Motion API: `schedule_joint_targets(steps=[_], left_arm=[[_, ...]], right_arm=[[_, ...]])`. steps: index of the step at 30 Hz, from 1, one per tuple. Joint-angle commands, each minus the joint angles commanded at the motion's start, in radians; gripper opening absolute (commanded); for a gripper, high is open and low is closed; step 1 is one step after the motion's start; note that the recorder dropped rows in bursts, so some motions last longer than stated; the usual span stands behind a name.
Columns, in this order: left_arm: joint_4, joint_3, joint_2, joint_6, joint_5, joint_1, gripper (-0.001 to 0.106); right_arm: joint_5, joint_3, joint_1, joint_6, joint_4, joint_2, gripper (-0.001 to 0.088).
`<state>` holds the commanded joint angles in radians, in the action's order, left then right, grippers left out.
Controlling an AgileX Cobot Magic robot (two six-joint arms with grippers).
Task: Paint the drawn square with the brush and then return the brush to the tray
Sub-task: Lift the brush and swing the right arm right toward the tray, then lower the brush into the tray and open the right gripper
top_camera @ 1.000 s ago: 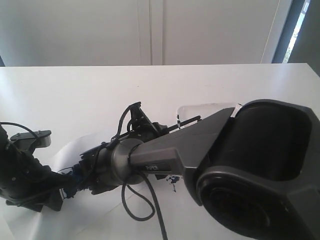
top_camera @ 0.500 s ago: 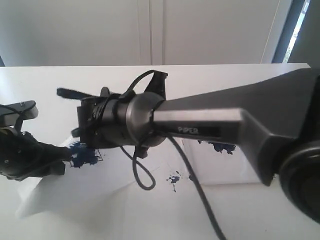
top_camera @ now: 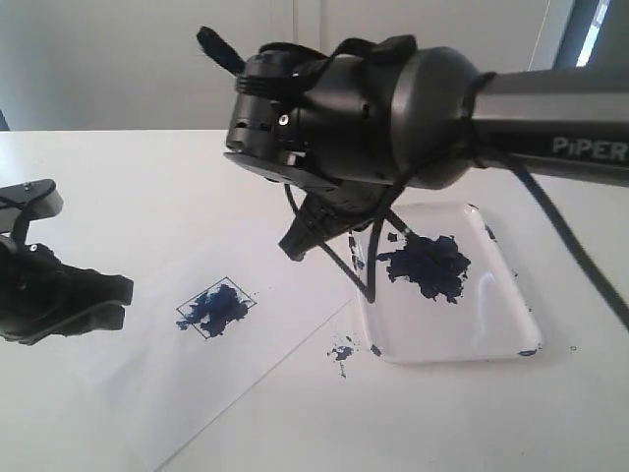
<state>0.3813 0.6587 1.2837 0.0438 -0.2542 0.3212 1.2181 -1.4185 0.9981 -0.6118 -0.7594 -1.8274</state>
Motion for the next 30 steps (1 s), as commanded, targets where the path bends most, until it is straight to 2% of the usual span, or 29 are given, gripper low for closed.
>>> schedule_joint_targets(steps=[7,15,20,25,30], left_arm=[[0.000,-0.013,-0.118,0.010,0.010,0.000,0.048],[0.000,-0.130,-0.313,0.076,0.070,0.000,0.048],[0.000,-0.197,-0.479,0.119,0.070,0.000,0.048],[0.000,-0.211,-0.620,0.144,0.012,0.000,0.048],[0.008,-0.211,-0.750,0.144,-0.027,0.000,0.048]], right_arm=[[-0.105,0.155,-0.032,-0.083,0.033,0.075,0.0000],[-0.221,0.338,-0.067,-0.188,0.057,0.132,0.0000],[-0.285,0.449,-0.083,-0.260,0.055,0.138,0.0000],[-0.373,0.537,-0.083,-0.344,0.048,0.138,0.0000],[-0.382,0.602,-0.083,-0.404,0.012,0.138,0.0000]])
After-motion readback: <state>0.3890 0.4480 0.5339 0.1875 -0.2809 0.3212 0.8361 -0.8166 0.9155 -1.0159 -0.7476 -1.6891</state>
